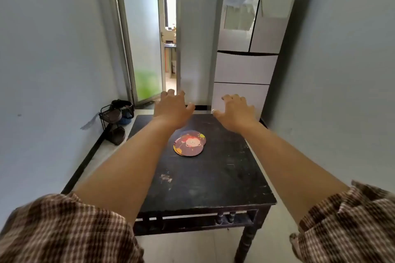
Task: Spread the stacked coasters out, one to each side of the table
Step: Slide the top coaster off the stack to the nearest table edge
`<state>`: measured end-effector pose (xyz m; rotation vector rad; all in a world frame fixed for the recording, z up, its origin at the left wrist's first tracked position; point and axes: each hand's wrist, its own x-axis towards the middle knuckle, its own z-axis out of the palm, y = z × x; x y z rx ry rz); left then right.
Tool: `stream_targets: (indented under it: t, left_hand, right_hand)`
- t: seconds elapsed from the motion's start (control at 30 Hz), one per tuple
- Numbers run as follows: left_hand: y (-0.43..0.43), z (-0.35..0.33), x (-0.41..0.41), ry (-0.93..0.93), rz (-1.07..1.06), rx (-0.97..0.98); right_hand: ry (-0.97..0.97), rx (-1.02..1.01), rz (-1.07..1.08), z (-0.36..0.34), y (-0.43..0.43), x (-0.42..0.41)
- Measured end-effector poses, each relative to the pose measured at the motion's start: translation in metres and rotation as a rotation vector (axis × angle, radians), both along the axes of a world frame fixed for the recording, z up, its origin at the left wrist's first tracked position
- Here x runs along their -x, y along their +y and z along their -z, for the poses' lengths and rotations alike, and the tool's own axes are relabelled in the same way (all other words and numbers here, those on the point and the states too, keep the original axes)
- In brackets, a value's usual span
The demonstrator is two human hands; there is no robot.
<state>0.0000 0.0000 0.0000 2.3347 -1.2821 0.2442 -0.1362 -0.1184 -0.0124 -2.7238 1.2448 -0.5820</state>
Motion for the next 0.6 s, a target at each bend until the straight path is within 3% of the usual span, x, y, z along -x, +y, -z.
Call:
stream_targets:
  t: [0.6]
  left_hand:
    - [-0.16, 0.197, -0.15, 0.291, -0.047, -0.338]
  right_hand:
    - [0.232, -0.394, 0.056, 0.19, -0.147, -0.136]
